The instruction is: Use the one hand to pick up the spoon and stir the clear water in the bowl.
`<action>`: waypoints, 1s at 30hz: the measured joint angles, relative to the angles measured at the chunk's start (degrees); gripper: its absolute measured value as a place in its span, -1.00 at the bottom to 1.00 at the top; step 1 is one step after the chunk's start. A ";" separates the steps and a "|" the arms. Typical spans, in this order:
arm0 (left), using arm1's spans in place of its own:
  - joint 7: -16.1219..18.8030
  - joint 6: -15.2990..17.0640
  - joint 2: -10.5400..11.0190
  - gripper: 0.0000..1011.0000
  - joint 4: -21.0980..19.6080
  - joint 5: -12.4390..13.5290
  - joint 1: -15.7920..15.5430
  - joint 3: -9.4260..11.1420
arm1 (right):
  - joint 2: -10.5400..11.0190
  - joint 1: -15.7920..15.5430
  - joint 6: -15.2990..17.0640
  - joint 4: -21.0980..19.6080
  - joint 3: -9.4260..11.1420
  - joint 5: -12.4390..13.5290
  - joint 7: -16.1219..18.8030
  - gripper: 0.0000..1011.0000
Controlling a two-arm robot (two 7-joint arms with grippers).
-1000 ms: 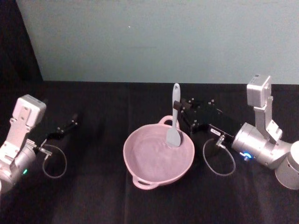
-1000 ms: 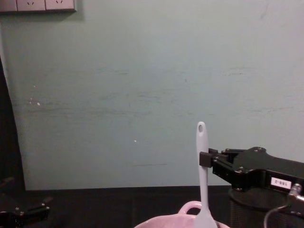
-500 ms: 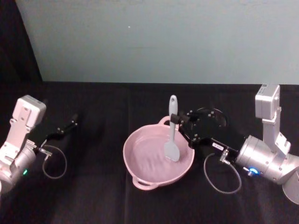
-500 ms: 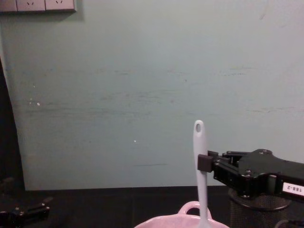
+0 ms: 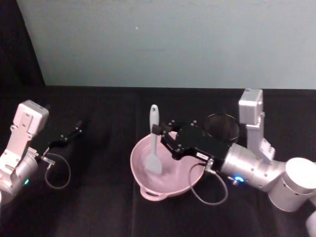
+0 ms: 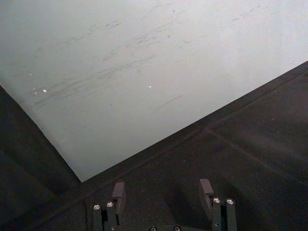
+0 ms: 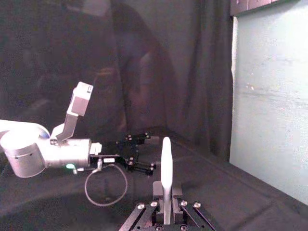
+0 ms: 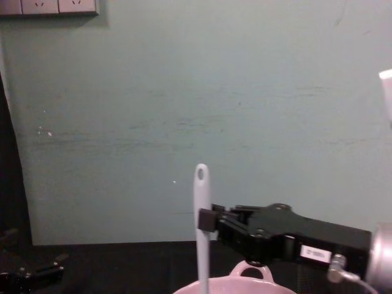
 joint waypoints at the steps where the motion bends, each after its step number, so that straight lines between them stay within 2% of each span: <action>1: 0.00 0.00 0.00 0.99 0.00 0.00 0.00 0.00 | -0.34 0.42 -0.18 0.49 -0.26 -0.07 0.04 -0.79; 8: 0.00 0.00 0.00 0.99 0.00 0.00 0.00 0.00 | -3.69 4.27 -2.37 5.77 -1.70 -1.38 0.21 -0.79; 16: 0.00 0.00 0.00 0.99 0.00 0.00 0.00 0.00 | -5.21 5.76 -4.39 9.92 -0.42 -2.59 -2.27 -0.79; 21: 0.00 0.00 0.00 0.99 0.00 0.00 0.00 0.00 | -4.83 5.38 -4.90 10.48 1.06 -3.66 -4.40 -0.79; 30: 0.00 0.00 0.00 0.99 0.00 0.00 0.00 0.00 | -2.42 1.89 -5.10 7.32 4.42 -4.85 -7.07 -0.79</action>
